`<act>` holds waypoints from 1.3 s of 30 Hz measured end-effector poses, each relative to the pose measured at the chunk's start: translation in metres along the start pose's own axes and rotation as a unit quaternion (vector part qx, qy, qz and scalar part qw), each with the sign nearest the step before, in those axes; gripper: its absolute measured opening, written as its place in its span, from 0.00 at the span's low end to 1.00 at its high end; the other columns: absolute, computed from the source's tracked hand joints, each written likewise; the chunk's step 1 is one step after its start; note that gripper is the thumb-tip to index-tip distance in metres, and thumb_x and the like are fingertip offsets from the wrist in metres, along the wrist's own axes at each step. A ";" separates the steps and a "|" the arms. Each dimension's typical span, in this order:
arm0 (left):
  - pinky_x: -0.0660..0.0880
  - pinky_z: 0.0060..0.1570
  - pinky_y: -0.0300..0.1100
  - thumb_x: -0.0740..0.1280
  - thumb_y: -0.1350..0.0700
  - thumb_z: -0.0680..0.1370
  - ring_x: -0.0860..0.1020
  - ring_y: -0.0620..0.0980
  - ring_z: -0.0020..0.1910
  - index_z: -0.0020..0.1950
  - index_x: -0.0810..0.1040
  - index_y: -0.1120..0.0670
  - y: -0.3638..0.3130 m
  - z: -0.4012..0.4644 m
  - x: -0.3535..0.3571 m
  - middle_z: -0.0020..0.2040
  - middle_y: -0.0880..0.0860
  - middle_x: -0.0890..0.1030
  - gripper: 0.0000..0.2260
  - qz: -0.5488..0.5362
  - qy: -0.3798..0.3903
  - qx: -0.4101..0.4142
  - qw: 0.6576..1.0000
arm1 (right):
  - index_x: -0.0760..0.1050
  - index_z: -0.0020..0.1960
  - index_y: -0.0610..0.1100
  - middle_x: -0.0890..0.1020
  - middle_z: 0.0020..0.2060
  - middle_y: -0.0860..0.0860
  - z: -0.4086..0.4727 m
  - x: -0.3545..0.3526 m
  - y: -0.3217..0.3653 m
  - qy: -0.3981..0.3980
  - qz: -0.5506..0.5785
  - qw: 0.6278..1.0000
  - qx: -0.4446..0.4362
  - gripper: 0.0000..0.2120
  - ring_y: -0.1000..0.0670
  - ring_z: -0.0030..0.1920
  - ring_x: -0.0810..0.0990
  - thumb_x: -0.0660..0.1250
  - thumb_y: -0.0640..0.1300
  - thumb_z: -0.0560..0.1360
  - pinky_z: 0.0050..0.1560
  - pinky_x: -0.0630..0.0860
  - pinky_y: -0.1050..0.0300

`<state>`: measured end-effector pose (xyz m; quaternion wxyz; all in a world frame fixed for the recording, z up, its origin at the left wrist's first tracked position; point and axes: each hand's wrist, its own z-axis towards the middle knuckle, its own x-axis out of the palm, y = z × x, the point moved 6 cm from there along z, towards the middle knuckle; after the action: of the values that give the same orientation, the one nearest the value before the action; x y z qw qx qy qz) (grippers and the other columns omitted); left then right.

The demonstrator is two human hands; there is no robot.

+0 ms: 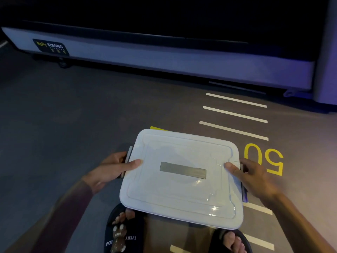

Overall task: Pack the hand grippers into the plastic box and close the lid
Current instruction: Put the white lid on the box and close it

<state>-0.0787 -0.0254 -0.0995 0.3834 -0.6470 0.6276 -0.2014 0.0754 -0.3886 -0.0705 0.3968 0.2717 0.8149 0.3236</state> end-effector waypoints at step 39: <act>0.65 0.68 0.55 0.51 0.49 0.85 0.63 0.58 0.71 0.79 0.55 0.56 -0.111 0.107 0.013 0.73 0.57 0.61 0.23 0.374 -0.179 0.148 0.898 | 0.71 0.63 0.40 0.81 0.55 0.39 0.125 -0.049 0.081 -0.159 -0.415 0.896 0.020 0.23 0.36 0.54 0.80 0.63 0.58 0.79 0.49 0.75 0.49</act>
<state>0.0753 -0.0210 -0.0857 0.6272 -0.3256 0.7074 -0.0147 0.2196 -0.3315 -0.0468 0.6138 -0.0357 0.7859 0.0658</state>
